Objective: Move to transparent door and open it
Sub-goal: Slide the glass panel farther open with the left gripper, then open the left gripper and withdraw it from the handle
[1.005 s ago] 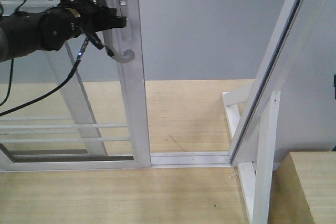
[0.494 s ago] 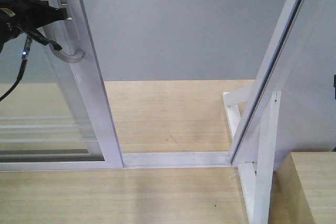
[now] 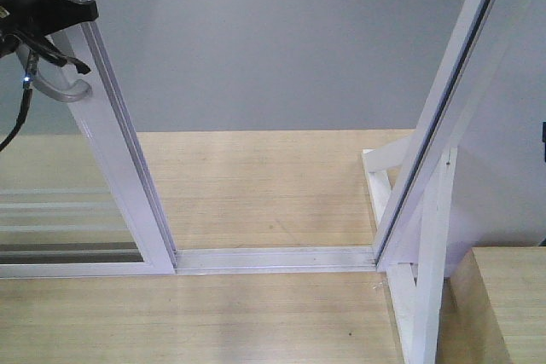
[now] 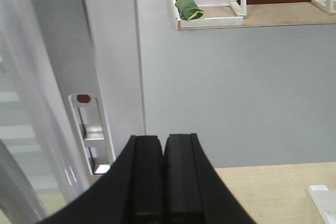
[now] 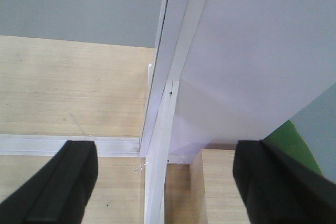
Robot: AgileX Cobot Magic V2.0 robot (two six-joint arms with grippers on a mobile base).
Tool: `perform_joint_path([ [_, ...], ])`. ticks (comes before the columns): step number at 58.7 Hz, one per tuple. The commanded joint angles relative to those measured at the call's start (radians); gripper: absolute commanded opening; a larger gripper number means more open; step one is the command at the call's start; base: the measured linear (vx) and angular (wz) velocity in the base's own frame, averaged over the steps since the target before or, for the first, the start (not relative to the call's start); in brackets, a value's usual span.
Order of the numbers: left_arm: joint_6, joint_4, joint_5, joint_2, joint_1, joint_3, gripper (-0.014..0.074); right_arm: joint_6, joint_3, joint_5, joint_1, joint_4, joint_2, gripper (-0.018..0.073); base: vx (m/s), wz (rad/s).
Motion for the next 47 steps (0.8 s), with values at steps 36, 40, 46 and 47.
perform_joint_path([
  [36, -0.014, 0.101, -0.251, -0.779, 0.018, 0.565, -0.0006, 0.001, -0.03, -0.056, -0.004, -0.007, -0.011, 0.0581, 0.0, 0.0],
  [40, -0.022, 0.101, -0.168, -0.847, 0.018, 0.568, -0.0006, 0.001, -0.03, -0.056, -0.004, -0.007, -0.011, 0.0581, 0.0, 0.0],
  [46, -0.022, 0.101, -0.086, -0.935, 0.018, 0.568, -0.0006, 0.0, -0.03, -0.056, -0.004, -0.007, -0.011, 0.0581, 0.0, 0.0],
  [47, -0.022, 0.101, -0.078, -0.948, 0.018, 0.568, -0.0006, 0.0, -0.03, -0.056, -0.004, -0.007, -0.011, 0.0581, 0.0, 0.0],
])
